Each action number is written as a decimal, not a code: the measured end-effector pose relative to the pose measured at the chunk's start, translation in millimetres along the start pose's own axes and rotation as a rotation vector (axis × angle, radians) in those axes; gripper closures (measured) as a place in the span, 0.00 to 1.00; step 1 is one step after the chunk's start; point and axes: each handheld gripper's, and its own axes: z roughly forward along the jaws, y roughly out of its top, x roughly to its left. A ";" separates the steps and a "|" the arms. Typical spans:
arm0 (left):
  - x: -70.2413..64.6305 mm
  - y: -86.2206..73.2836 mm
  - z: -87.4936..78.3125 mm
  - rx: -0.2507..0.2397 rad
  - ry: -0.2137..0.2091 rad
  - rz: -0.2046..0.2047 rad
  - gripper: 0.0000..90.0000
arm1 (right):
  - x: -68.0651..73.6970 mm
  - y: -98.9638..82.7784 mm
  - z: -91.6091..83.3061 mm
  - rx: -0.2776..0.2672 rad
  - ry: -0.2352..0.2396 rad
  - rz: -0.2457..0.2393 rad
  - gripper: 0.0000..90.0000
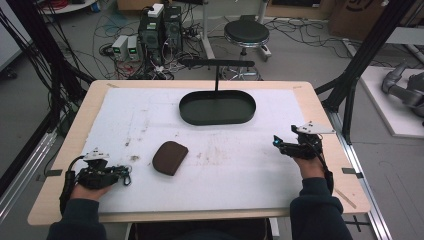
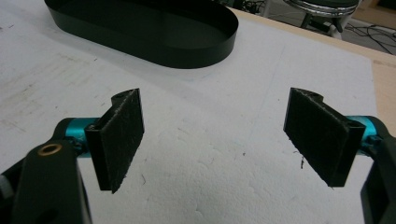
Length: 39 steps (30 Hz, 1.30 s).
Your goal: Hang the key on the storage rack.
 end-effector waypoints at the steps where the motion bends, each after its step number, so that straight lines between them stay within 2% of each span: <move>1: -0.2 0.1 0.7 0.000 -0.001 0.000 0.90 | 0.0 0.0 0.0 0.000 0.000 0.000 0.23; 3: -0.5 1.2 1.5 -0.007 -0.012 0.004 0.91 | 0.5 -0.1 -0.2 0.001 -0.002 0.002 0.23; 4: -0.4 1.9 0.9 -0.013 -0.015 0.009 0.96 | 0.6 -0.1 -0.4 0.002 -0.002 0.004 0.23; 5: -0.7 2.9 0.4 -0.034 -0.030 0.004 0.96 | 0.6 -0.1 -0.4 0.002 -0.002 0.004 0.23; 8: -1.6 6.7 0.6 -0.054 -0.015 0.020 0.97 | 0.4 -0.1 -0.5 0.002 -0.002 0.003 0.23; 10: -4.0 8.6 3.1 -0.054 -0.012 0.043 0.97 | 0.5 -0.2 -0.5 0.003 -0.003 0.003 0.23; 17: -6.7 8.3 9.4 -0.043 -0.023 0.067 0.97 | 0.0 -0.5 -0.9 0.002 -0.003 0.001 0.23; 19: -8.0 10.7 8.4 -0.041 0.007 0.077 0.97 | 0.1 -0.5 -0.9 0.003 -0.003 0.001 0.23; 25: -7.9 16.6 7.9 -0.067 -0.014 0.074 0.98 | 1.1 0.0 -0.6 0.001 -0.002 0.000 0.23; 27: -7.0 20.6 6.3 -0.109 -0.031 0.063 0.98 | 1.7 0.3 -0.5 -0.001 0.000 0.004 0.23; 31: -5.4 33.3 2.9 -0.194 -0.056 0.078 0.98 | 1.3 0.8 -0.2 -0.004 0.004 0.008 0.23; 33: -5.9 45.3 3.1 -0.265 -0.077 0.083 0.98 | 0.7 1.1 0.0 -0.010 0.003 0.011 0.23; 34: -5.9 45.3 3.1 -0.265 -0.077 0.083 0.98 | 0.7 1.1 0.0 -0.010 0.003 0.011 0.23; 35: -5.6 56.9 3.5 -0.307 -0.091 0.087 0.98 | 0.2 1.1 0.2 -0.010 0.003 0.009 0.23; 36: -5.6 56.9 3.5 -0.307 -0.091 0.087 0.98 | 0.2 1.2 0.3 -0.010 0.003 0.011 0.23; 39: -7.8 80.8 5.1 -0.366 -0.118 0.114 0.98 | -0.1 1.4 1.3 -0.013 0.006 0.013 0.23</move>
